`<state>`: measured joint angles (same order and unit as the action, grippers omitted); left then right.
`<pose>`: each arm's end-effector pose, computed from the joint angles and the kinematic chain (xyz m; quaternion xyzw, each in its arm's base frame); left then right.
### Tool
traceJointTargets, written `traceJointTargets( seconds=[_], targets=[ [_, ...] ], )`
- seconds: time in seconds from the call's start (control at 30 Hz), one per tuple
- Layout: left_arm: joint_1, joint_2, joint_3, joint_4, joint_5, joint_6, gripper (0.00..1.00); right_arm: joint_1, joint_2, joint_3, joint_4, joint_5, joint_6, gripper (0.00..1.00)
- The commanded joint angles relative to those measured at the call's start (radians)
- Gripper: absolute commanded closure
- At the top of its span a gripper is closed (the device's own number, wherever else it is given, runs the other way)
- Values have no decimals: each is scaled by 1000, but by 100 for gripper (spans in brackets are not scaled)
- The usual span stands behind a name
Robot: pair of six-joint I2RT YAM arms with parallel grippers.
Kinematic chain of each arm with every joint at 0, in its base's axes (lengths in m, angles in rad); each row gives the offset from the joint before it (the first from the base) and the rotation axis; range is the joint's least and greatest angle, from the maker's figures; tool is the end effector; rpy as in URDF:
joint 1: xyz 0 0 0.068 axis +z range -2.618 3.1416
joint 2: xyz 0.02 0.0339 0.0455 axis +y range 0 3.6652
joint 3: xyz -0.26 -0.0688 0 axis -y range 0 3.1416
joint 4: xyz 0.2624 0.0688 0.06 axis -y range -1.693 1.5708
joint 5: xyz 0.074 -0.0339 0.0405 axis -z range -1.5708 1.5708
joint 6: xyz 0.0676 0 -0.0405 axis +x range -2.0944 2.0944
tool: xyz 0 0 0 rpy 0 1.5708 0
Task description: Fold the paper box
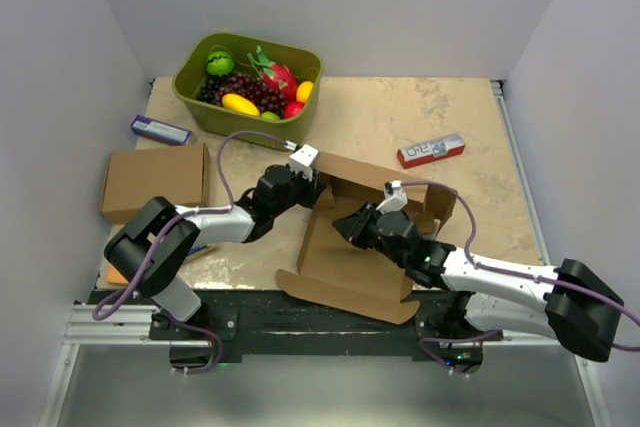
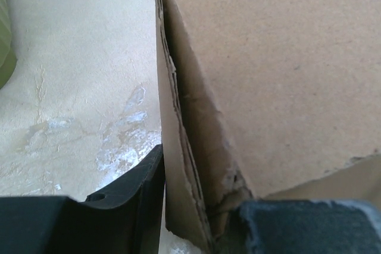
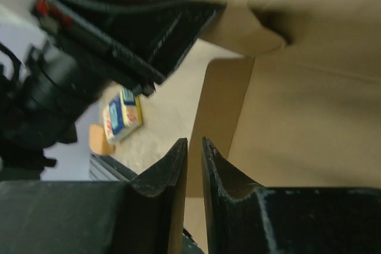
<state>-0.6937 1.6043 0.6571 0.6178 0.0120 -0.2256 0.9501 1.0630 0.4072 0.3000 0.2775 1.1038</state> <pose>0.2798 -0.2338 0.1496 0.1921 0.7905 -0.2624 0.5191 0.1712 0.2076 0.1798 0.1411 0.8047 0.4250 0.3897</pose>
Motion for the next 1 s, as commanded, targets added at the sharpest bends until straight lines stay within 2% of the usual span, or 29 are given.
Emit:
traceJointTargets(
  seconds=[0.0,0.03,0.13,0.17,0.23,0.27,0.37,0.43,0.5,0.57,0.63,0.7,0.73,0.83,0.97],
  targets=[
    [6,-20,48,-121,10,-52,86,93,48,54,-33,162,-44,82],
    [8,-18,53,-139,3,-49,86,116,46,55,-27,198,-44,82],
    [8,-20,58,-165,-38,-23,86,142,17,68,-42,247,-56,70],
    [10,-20,55,-165,-55,-18,86,142,6,108,-118,256,-64,62],
    [31,-21,53,-176,-53,-18,86,142,-40,154,-194,296,-122,57],
    [39,-24,52,-179,-52,-20,86,142,-61,182,-246,310,-137,51],
    [65,-37,56,-179,-55,-32,86,144,-129,180,-253,331,-186,48],
    [72,-35,85,-199,-55,-46,85,147,-120,159,-205,298,-185,53],
    [80,-15,105,-222,-47,-69,85,156,-71,111,-80,255,-154,61],
    [80,-6,124,-227,-37,-92,85,159,55,81,70,207,-127,70],
    [83,-3,127,-227,-24,-106,85,159,191,91,126,201,-93,81],
    [83,-4,124,-231,-18,-116,85,157,253,100,226,213,-101,88],
    [83,-6,122,-234,-18,-118,85,156,281,113,235,235,-102,95],
    [83,-15,119,-242,-18,-121,85,113,359,159,240,276,-99,100],
    [83,-26,115,-244,16,-126,85,44,439,182,315,264,-104,100]
  ],
)
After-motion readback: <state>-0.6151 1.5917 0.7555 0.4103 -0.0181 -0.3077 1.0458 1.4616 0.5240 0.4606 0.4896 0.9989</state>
